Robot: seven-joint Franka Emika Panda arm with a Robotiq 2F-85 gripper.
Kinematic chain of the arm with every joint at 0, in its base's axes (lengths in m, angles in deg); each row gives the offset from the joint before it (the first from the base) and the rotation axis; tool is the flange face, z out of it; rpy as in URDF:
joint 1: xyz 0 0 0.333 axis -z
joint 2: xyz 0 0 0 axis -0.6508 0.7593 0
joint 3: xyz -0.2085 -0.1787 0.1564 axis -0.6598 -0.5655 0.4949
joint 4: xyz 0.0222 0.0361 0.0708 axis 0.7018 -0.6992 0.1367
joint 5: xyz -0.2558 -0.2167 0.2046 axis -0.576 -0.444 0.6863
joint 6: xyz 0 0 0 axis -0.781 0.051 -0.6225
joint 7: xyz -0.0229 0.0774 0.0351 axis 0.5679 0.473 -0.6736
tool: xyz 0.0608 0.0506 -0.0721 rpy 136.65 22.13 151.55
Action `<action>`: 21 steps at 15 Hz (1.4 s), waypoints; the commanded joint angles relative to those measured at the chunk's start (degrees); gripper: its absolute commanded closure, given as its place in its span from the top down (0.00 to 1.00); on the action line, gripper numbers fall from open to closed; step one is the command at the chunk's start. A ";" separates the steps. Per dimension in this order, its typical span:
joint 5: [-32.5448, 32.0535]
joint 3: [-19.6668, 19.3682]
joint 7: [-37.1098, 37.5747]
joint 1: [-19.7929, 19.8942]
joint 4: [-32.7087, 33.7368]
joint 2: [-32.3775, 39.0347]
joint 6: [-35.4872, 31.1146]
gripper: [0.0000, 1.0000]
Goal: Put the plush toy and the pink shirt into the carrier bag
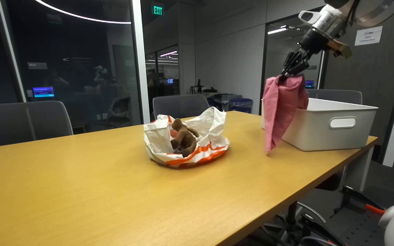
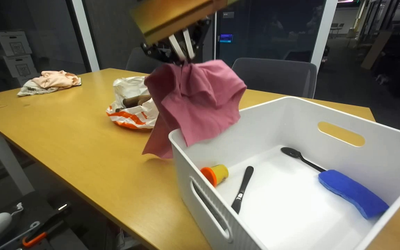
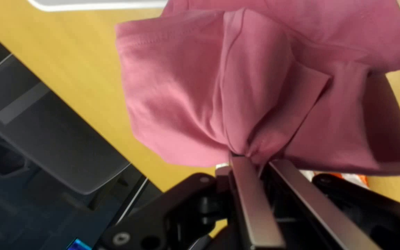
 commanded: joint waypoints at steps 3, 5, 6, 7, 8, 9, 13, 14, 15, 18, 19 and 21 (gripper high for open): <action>2.52 5.82 10.48 -4.82 0.81 -12.47 -3.55 0.07; 2.70 8.63 16.08 -7.50 0.91 -15.62 -5.95 0.07; 2.29 10.69 19.28 -8.86 0.62 -16.63 -8.37 0.07; 1.49 12.61 22.23 -10.21 0.59 -17.15 -10.36 0.07; 0.77 14.69 25.10 -11.73 0.29 -17.45 -12.53 0.07; 3.03 11.51 18.09 -12.92 1.08 -10.72 -19.63 0.07; -5.31 11.18 24.52 -19.88 -1.83 -4.04 -31.22 0.07; -6.91 11.88 26.59 -20.66 -1.77 -1.93 -32.84 0.07; -8.52 14.49 30.03 -20.33 -1.70 0.31 -33.83 0.07; -13.62 21.21 39.24 -18.90 0.98 5.36 -34.87 0.07; -15.47 22.71 41.72 -18.32 2.15 6.99 -35.49 0.07; -19.59 23.23 44.60 -17.50 4.39 10.76 -38.50 0.07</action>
